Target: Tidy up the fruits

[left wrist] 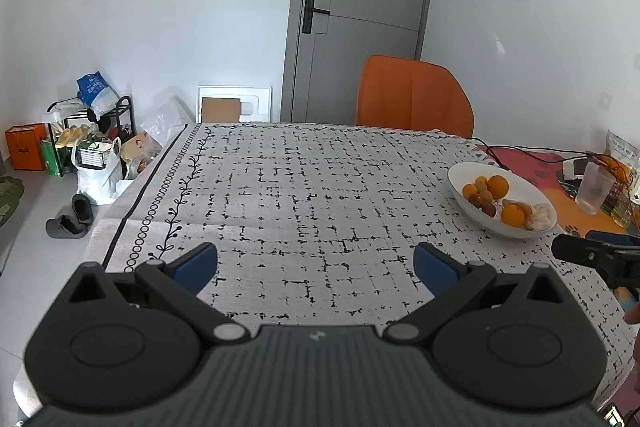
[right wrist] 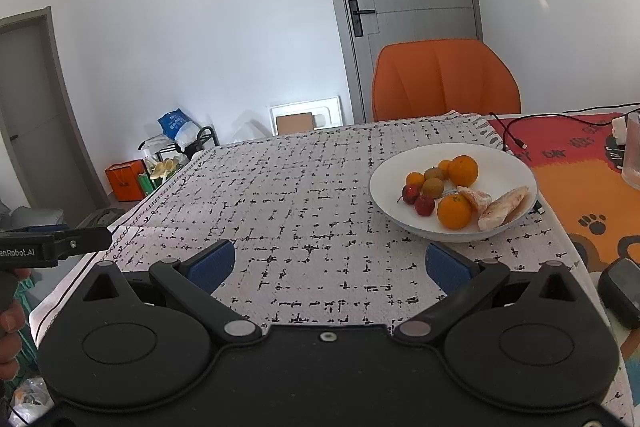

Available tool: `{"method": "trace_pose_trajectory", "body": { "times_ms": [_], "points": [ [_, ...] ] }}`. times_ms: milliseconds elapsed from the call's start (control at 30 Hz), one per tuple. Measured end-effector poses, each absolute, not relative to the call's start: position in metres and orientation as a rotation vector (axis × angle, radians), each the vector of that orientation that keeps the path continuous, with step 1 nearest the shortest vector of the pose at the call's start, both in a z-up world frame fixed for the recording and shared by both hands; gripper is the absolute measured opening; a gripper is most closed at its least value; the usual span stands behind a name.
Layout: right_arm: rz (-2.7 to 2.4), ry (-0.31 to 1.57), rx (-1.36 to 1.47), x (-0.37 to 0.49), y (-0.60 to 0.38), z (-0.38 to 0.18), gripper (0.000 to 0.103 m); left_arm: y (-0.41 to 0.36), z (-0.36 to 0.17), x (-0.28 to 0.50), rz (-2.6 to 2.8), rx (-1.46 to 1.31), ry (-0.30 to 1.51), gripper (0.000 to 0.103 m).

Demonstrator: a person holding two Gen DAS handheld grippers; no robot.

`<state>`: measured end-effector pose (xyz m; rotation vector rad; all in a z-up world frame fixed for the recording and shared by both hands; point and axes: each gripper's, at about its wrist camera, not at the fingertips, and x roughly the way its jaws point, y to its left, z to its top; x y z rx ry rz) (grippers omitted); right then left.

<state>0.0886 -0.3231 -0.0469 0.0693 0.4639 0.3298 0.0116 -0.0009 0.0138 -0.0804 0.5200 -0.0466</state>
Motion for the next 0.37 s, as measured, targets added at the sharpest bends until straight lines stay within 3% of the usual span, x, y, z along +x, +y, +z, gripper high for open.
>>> {"method": "trace_pose_trajectory", "body": {
  "times_ms": [367],
  "points": [
    [0.33, 0.464, 0.071, 0.0873, -0.3231, -0.0472, 0.103, -0.0009, 0.0146, 0.011, -0.048, -0.076, 0.514, 0.103]
  ]
}}
